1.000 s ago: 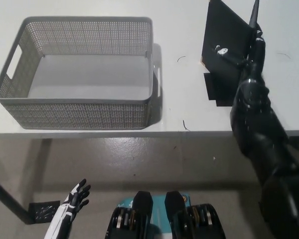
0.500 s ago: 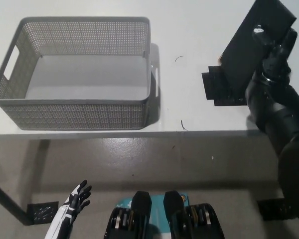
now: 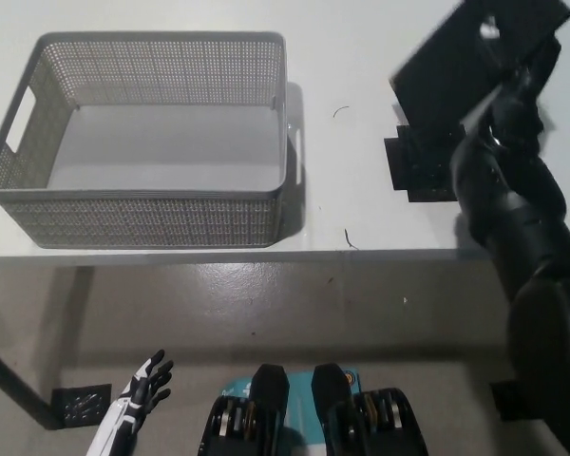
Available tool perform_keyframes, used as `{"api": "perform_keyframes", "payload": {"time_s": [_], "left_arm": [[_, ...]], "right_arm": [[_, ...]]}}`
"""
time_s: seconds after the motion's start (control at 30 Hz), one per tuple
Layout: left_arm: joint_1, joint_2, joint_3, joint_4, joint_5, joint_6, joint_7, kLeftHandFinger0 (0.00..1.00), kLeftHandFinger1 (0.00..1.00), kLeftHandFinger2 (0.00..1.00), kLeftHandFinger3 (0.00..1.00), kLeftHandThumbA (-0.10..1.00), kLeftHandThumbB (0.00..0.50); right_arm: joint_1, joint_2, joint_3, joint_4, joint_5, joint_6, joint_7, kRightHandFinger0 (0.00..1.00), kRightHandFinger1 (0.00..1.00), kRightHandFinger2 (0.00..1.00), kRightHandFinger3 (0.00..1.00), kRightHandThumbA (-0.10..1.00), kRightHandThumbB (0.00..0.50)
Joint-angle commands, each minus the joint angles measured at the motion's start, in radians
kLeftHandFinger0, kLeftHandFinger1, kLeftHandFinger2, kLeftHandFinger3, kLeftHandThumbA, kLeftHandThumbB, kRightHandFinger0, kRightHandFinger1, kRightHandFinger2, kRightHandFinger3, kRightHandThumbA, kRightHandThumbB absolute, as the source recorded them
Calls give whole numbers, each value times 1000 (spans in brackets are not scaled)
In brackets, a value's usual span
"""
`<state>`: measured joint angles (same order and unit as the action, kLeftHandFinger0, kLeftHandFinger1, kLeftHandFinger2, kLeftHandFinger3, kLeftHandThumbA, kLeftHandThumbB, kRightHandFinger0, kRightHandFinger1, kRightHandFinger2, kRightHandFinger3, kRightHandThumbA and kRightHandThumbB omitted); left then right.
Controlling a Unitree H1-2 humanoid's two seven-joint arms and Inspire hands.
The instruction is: A notebook is kept standing on the table on the right hand side and a container is kept on the left hand side and the robot uses its right hand to grab the notebook and places it in the container
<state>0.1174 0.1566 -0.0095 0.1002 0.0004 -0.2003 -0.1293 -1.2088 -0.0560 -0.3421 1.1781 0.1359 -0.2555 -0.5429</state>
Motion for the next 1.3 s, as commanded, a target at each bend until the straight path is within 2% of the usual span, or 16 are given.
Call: {"api": "perform_keyframes", "payload": {"time_s": [0.0,0.17,0.27,0.33,0.43,0.57,0.67,0.7,0.8,0.9,1.03,1.07,1.13,1.2,1.23,1.27], "left_arm": [[5,18,-7,-24,-1,-38,-17,1000,1000,1000,1000,1000,272],[9,18,-9,-20,7,-43,-14,1000,1000,1000,1000,1000,284],[7,22,-12,-29,3,-21,-23,1000,1000,1000,1000,1000,284],[6,21,-14,-31,-2,-11,-27,1000,1000,1000,1000,1000,290],[8,24,-17,-29,7,-19,-26,1000,1000,1000,1000,1000,297],[7,24,-24,-22,20,-28,-20,1000,1000,1000,1000,1000,294],[6,25,-27,-24,16,-22,-23,1000,1000,1000,1000,1000,289],[5,26,-28,-26,16,-11,-23,1000,1000,1000,1000,1000,309],[2,27,-30,-29,21,-7,-23,1000,1000,1000,1000,1000,305],[3,27,-33,-29,19,-12,-26,1000,1000,1000,1000,1000,296],[-1,33,-39,-21,17,-34,-38,1000,1000,1000,1000,1000,273],[-2,30,-38,-20,9,-30,-40,1000,1000,1000,1000,1000,287],[-3,31,-40,-18,12,-36,-41,1000,1000,1000,1000,1000,277],[-7,32,-43,-16,18,-40,-39,1000,1000,1000,1000,1000,280],[-11,33,-47,-9,27,-56,-37,1000,1000,1000,1000,1000,266],[-12,33,-49,-6,33,-62,-36,1000,1000,1000,1000,1000,268]], "right_arm": [[-92,48,20,-249,41,-59,64,0,240,653,776,-100,102],[-97,121,78,-517,-4,55,34,0,226,683,777,-100,124],[-112,157,145,-617,-94,84,11,0,178,641,702,-100,118],[-112,169,162,-645,-103,105,9,0,173,646,715,-100,118],[-113,214,206,-683,-123,112,18,0,167,660,812,-100,96],[-111,249,251,-683,-149,132,3,0,119,616,761,-100,123],[-115,265,301,-639,-218,134,-30,0,64,525,707,-100,121],[-120,274,321,-612,-242,135,-45,0,58,514,704,-100,123],[-125,274,382,-531,-316,108,-75,0,58,515,720,-100,109],[-134,283,433,-415,-342,68,-82,0,45,523,675,-100,76],[-162,297,482,-246,-375,7,-130,0,17,511,568,-100,75],[-173,300,505,-178,-395,-17,-153,0,1,487,525,-100,97],[-180,300,530,-115,-412,-56,-173,0,0,477,517,-100,92],[-184,300,551,-63,-422,-71,-176,0,8,523,548,-100,84],[-180,297,574,-21,-433,-79,-170,0,71,612,632,-100,73],[-181,295,580,-8,-437,-84,-173,0,101,634,679,-100,67]]}}
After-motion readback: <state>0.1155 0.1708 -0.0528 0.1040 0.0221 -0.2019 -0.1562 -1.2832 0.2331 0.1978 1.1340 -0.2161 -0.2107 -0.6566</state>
